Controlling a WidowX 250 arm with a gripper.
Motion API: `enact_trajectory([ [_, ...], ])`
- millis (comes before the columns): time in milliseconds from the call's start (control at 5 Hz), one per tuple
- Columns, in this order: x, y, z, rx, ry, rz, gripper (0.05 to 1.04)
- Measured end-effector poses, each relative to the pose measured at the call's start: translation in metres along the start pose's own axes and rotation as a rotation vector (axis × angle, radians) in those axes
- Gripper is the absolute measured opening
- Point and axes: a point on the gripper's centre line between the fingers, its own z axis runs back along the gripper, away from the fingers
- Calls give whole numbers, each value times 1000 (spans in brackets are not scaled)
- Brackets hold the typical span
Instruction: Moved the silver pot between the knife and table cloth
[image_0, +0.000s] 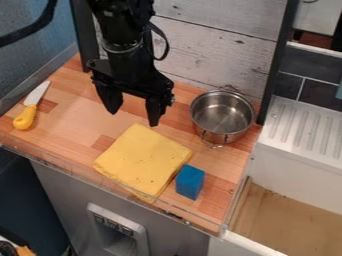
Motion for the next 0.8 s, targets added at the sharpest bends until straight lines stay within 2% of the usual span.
enact_trajectory([
  [200, -4, 0, -7, 4, 29, 7, 1000],
  [400, 4, -8, -13, 55, 31, -16, 1000],
  [600, 15, -27, -23, 80, 64, -9, 1000],
  [800, 32, -55, -28, 51, 50, 0, 1000],
])
